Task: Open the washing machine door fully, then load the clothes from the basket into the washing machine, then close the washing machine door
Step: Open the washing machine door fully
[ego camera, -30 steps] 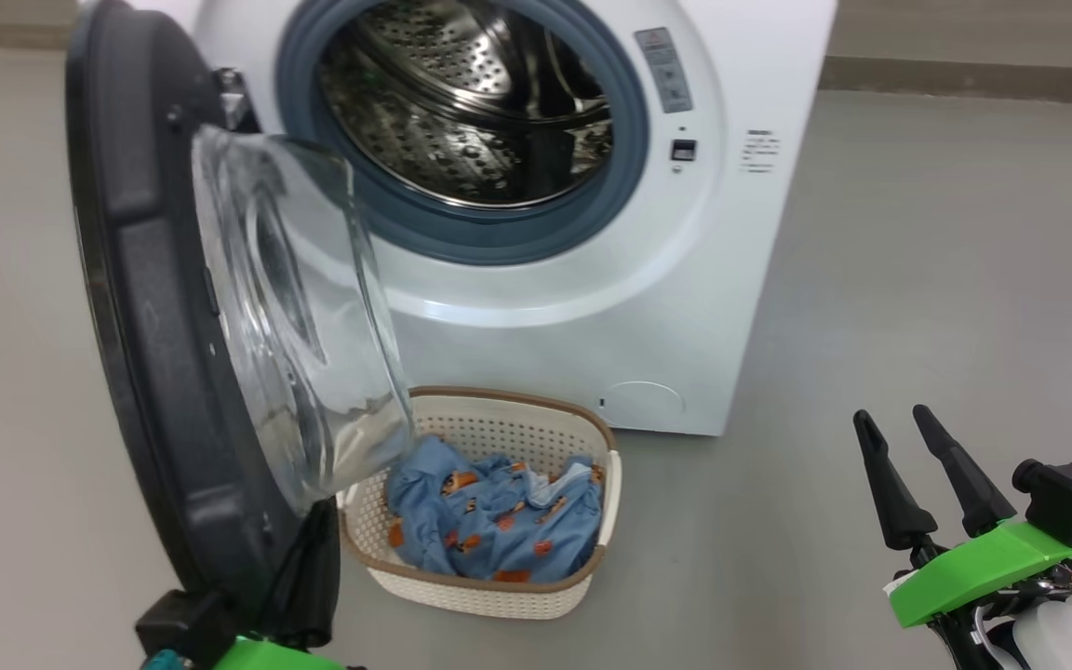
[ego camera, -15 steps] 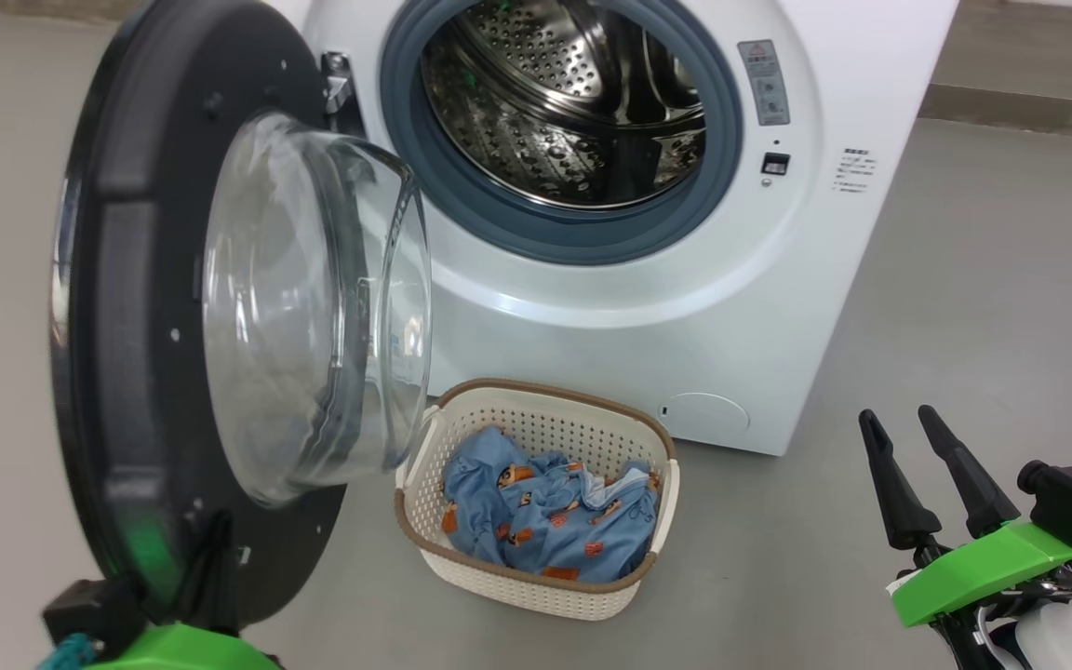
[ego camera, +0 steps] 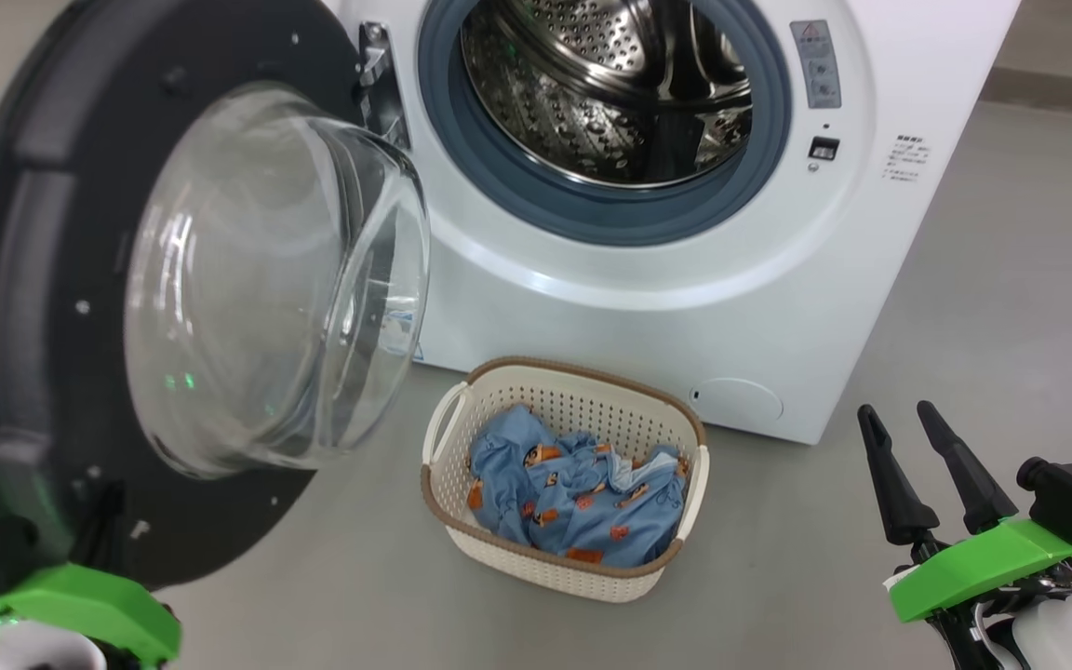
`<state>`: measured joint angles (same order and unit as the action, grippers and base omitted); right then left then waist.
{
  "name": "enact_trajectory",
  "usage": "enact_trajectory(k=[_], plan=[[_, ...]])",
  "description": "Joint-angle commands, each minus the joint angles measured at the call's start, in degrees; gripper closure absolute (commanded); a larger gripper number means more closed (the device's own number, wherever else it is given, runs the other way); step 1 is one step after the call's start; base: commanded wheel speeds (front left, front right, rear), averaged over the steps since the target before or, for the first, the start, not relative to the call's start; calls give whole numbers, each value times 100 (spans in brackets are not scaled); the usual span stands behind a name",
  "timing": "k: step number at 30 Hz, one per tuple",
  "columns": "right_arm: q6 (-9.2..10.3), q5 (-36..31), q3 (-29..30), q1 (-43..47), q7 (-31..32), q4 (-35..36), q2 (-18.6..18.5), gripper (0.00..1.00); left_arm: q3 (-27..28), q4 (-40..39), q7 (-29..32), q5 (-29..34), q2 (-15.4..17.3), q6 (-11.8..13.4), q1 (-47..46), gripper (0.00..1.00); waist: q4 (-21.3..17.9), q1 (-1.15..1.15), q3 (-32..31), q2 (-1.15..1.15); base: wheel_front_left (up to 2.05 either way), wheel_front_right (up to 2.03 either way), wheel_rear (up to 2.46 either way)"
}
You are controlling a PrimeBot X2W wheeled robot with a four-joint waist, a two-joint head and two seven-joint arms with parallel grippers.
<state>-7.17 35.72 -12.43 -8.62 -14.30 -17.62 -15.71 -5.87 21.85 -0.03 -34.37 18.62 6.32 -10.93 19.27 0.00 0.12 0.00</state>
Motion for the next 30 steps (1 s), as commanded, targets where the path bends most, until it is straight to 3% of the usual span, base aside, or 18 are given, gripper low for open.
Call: enact_trajectory(k=[1, 30], plan=[[-32, -36, -46, -171, -70, 160, -72, 0, 352, 80, 7, -91, 361, -2, -444, 100, 42, 0, 165, 0, 0, 0, 0], [-32, -66, 14, -725, -70, 266, -177, 0, 525, 2445, -495, -5, 1182, -231, -2568, 100, 136, 0, 1044, 0, 0, 0, 0]])
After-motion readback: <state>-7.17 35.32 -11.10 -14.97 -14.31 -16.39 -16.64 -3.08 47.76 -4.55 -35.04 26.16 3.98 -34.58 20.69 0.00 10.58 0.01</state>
